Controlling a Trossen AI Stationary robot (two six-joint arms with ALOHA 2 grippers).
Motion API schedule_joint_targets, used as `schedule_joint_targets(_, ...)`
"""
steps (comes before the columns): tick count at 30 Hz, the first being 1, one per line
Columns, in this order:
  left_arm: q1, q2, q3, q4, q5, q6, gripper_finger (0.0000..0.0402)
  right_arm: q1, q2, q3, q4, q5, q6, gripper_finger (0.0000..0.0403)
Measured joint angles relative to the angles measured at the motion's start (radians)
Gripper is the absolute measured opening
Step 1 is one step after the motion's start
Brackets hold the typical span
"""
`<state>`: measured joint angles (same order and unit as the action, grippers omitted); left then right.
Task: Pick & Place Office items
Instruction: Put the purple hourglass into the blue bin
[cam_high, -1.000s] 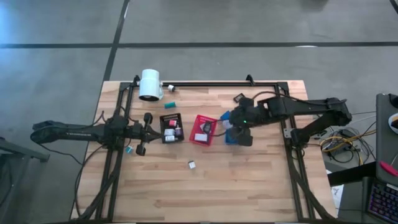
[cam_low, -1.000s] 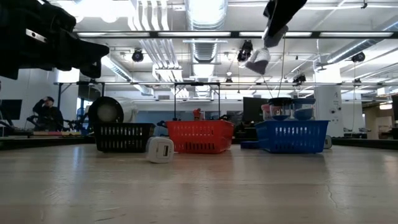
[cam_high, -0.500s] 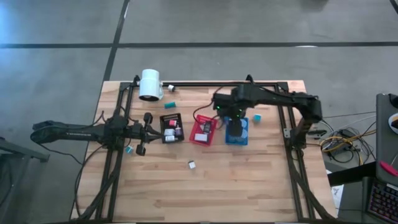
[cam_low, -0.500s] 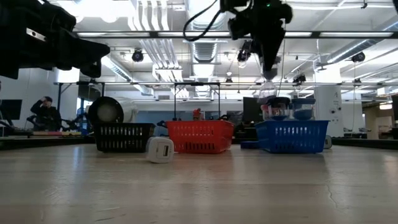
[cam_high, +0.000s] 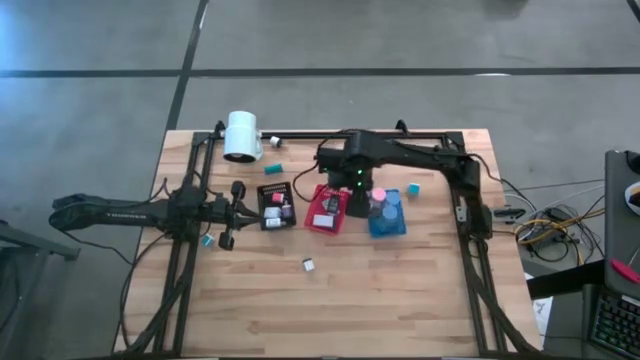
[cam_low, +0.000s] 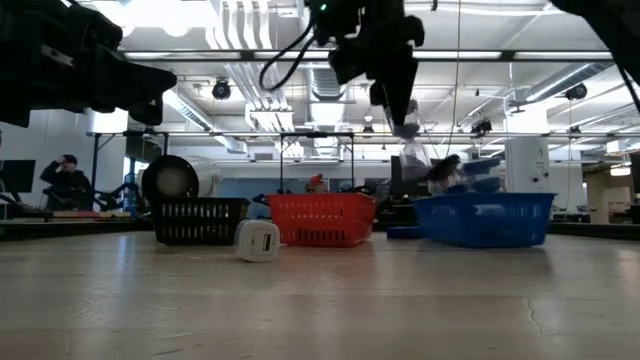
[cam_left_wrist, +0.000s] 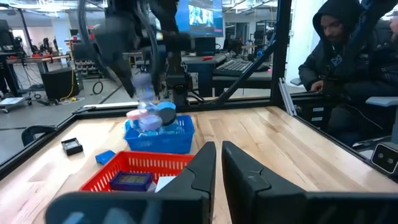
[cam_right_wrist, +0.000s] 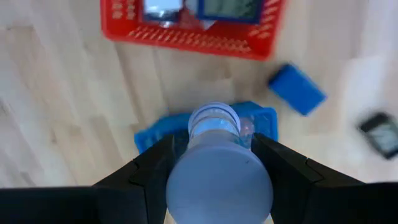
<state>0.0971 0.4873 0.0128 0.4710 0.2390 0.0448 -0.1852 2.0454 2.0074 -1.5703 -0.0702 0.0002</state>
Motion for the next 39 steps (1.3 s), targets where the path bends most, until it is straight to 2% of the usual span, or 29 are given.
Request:
schedule_joint_targets(3, 0.000, 0.000, 0.000, 0.000, 0.001, -0.006, 0.0034, 0.009, 0.028, 0.003, 0.001, -0.014, 0.006, 0.0189)
schedule_joint_targets(11, 0.000, 0.000, 0.000, 0.000, 0.003, -0.011, 0.0035, 0.017, -0.006, -0.024, -0.001, 0.018, 0.026, 0.0189)
schedule_joint_targets(19, 0.000, 0.000, 0.000, 0.000, 0.003, -0.012, 0.0035, 0.034, -0.069, -0.029, 0.000, 0.029, 0.056, 0.0189)
schedule_joint_targets(23, 0.000, 0.000, 0.000, 0.000, 0.003, -0.011, 0.0035, 0.063, -0.147, -0.054, 0.001, 0.027, 0.112, 0.0189)
schedule_joint_targets(32, 0.000, 0.000, 0.000, 0.000, 0.003, -0.019, 0.0035, 0.136, -0.311, -0.319, 0.027, 0.025, 0.259, 0.0189)
schedule_joint_targets(39, 0.000, 0.000, 0.000, 0.000, 0.003, -0.019, 0.0035, 0.147, -0.349, -0.513, 0.125, 0.021, 0.281, 0.0189)
